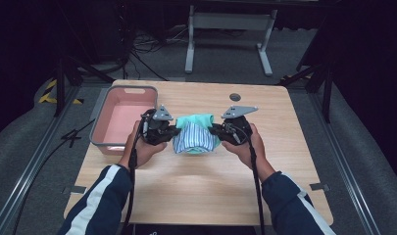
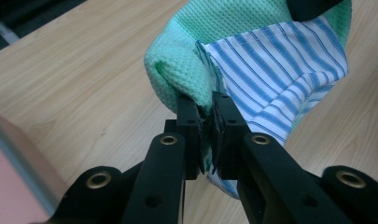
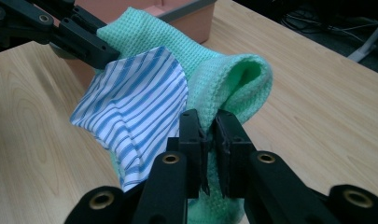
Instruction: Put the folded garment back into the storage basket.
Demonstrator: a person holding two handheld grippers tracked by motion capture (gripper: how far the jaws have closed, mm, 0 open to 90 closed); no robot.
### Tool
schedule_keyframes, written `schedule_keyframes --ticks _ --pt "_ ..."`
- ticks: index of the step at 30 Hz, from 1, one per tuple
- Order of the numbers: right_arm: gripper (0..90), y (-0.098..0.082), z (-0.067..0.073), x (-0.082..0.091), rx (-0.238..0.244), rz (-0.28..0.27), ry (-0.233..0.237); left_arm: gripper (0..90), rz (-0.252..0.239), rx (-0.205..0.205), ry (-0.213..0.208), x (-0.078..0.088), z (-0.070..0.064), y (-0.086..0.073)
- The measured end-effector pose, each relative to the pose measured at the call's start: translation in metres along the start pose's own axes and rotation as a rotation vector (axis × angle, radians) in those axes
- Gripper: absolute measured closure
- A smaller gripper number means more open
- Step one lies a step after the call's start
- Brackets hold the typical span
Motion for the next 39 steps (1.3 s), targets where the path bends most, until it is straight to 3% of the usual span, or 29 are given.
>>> schedule_keyframes --ticks 13,39 --pt "81.9 0.041 0.032 -0.019 0.065 -0.015 0.03 83.1 -0.012 0.04 0.061 0.043 0.025 -0.013" --pt "81.9 0.096 0.102 -0.072 0.118 -0.04 0.119 83.1 0.039 0.096 0.199 0.109 0.081 -0.051"
Point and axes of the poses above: each handheld gripper's, and its own axes: x roughly backward along the jaws, y roughly out of its top, z roughly to its left, the point moved 8 cm from there along -x, roughly forward along the jaws, and after that the axes turned 8 degrees about -x, right-handed, at the moved point
